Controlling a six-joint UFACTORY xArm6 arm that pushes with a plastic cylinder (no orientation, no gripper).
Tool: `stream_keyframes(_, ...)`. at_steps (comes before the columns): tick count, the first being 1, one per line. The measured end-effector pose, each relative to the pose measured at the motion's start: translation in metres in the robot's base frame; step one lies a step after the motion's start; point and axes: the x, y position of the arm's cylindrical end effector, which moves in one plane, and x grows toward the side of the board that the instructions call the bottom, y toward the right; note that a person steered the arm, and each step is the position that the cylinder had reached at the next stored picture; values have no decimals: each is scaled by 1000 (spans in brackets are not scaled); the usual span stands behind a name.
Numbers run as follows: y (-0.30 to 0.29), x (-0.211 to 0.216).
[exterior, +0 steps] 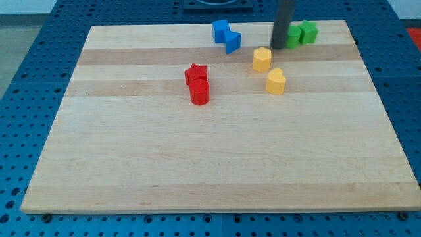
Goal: Move the yellow hexagon to the left of the yellow heart
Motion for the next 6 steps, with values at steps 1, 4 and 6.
stream_keyframes(1, -4, 23)
stream_keyframes(4, -58, 58)
stream_keyframes(6, -58, 107)
